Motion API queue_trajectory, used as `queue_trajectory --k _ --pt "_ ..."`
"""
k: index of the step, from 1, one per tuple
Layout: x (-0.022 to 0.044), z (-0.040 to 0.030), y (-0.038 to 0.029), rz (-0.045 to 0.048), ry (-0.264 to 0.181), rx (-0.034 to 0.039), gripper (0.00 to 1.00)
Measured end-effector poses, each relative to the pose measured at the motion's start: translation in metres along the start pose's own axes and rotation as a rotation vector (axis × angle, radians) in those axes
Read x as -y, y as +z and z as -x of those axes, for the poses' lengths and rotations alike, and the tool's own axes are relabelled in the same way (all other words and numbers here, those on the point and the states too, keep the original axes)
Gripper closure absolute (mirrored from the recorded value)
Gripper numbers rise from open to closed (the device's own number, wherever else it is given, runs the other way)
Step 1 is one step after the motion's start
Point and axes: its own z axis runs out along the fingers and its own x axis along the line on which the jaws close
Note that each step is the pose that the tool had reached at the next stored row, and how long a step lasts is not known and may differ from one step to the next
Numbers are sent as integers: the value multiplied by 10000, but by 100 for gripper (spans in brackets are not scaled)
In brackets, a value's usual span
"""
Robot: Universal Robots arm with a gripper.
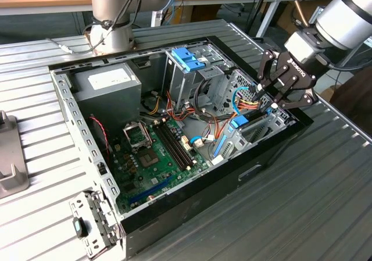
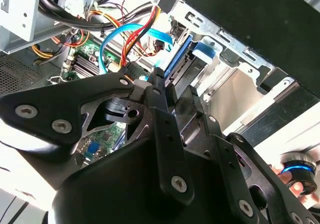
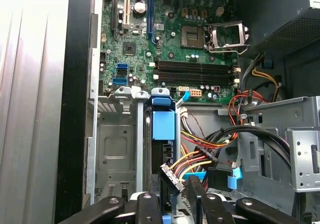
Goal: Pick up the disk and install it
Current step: 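Insert the first disk wire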
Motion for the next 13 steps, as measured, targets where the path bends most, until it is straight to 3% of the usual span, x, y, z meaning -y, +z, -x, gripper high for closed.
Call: queue_trajectory --k 6,13 --pt "-3 2 -19 -1 -5 40 64" --pt "-8 -12 -43 -7 -35 235 64"
